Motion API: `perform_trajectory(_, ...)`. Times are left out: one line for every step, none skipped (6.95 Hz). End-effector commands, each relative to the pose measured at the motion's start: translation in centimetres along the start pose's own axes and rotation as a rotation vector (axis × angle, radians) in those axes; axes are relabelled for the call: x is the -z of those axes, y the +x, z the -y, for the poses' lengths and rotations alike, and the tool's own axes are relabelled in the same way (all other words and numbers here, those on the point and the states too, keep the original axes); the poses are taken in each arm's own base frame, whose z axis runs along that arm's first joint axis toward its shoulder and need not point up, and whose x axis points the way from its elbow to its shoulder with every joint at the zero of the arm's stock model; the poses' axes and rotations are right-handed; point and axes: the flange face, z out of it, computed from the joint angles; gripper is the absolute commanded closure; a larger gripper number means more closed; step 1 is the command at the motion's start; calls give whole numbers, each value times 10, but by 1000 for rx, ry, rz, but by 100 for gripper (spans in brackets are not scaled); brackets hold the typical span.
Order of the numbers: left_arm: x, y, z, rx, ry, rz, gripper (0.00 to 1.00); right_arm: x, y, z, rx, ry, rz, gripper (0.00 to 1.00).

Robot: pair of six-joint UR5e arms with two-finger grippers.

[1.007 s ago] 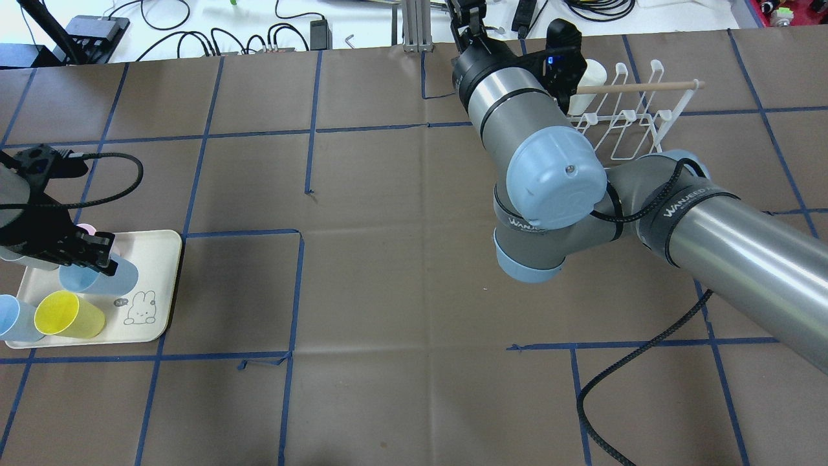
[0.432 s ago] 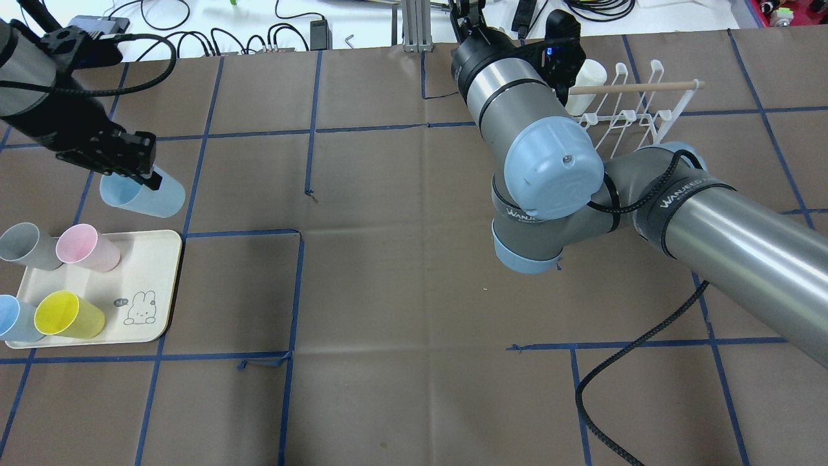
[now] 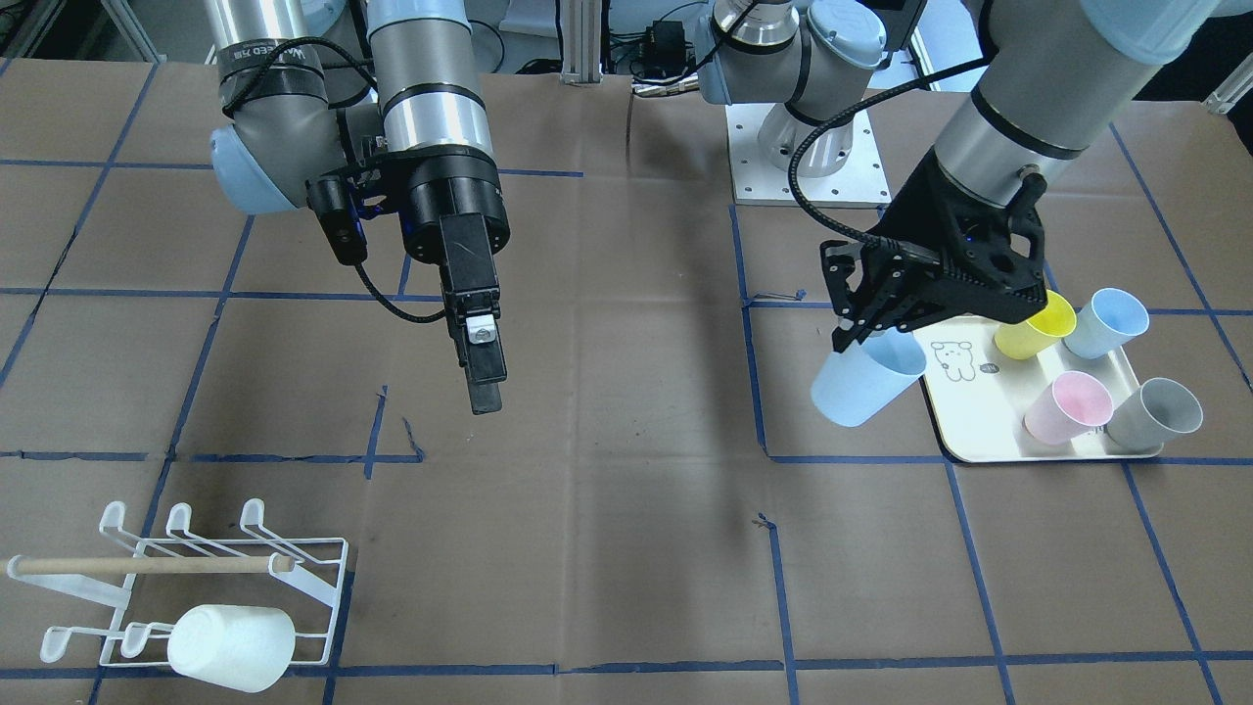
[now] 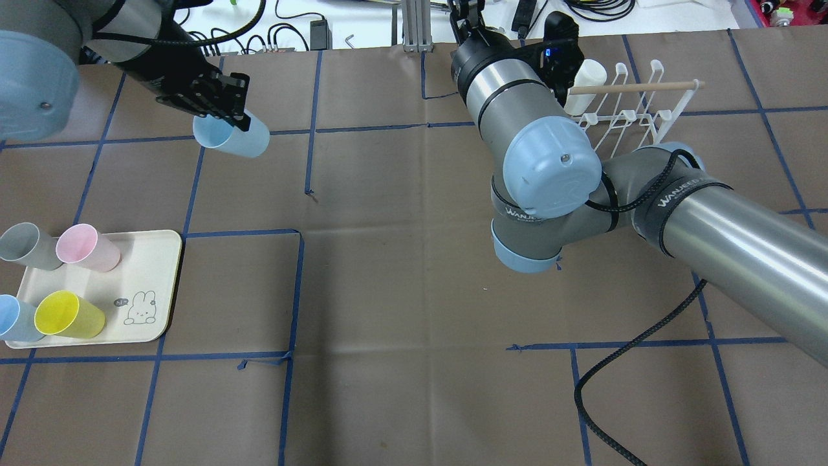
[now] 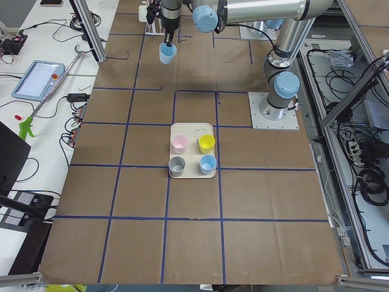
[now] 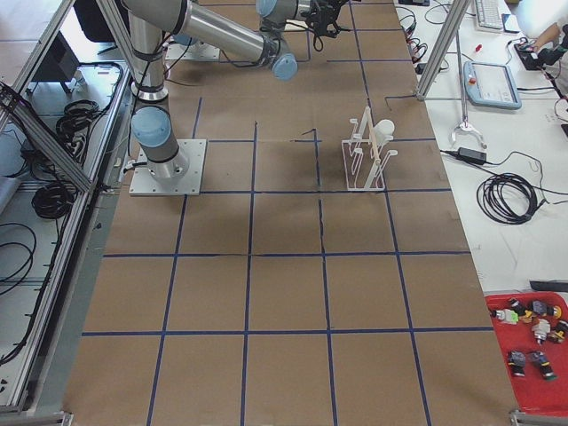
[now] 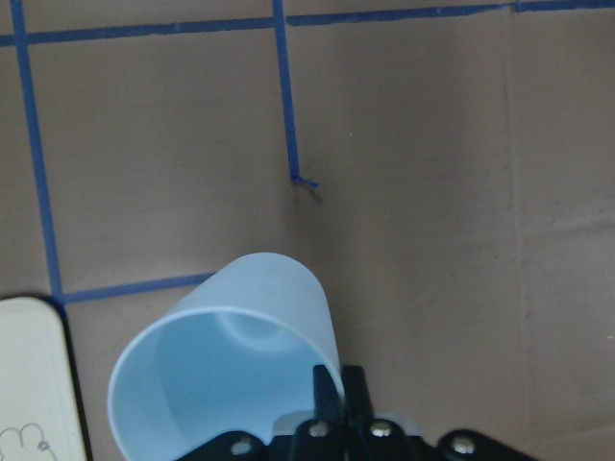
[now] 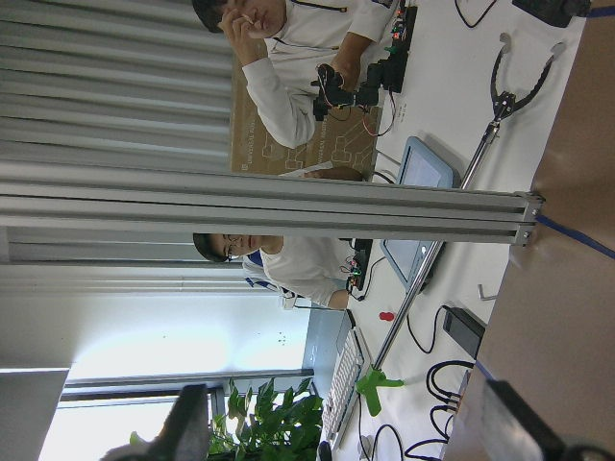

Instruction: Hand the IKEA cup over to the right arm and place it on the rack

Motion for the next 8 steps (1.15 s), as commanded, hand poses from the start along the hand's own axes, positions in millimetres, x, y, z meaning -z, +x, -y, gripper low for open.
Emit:
perform_trajectory(-5, 24, 10, -92, 212, -149, 100, 0, 1, 0, 0, 0, -1, 0)
perform_trajectory(-8, 32, 12, -167, 357, -223, 100, 0, 1, 0, 0, 0, -1, 0)
perform_trajectory(-20, 36, 5, -219, 457, -272, 100, 0, 3, -1, 1, -2, -5, 0)
perform_trajectory(-36, 36, -6, -286, 578, -303, 100, -3, 5, -1, 1, -2, -11, 0)
perform_trajectory(-56, 38, -18, -344, 672, -365, 100, -6, 10, -2, 1, -3, -20, 0)
perform_trajectory(-68, 41, -25, -396, 734, -454, 100, -10, 15, -2, 2, 1, -37, 0)
perform_trajectory(-80, 41, -28, -434, 774, -472, 100, -10, 15, -2, 2, -4, -37, 0)
perform_trajectory(-89, 43, -37, -474, 803, -521, 100, -9, 17, -3, 5, -4, -43, 0)
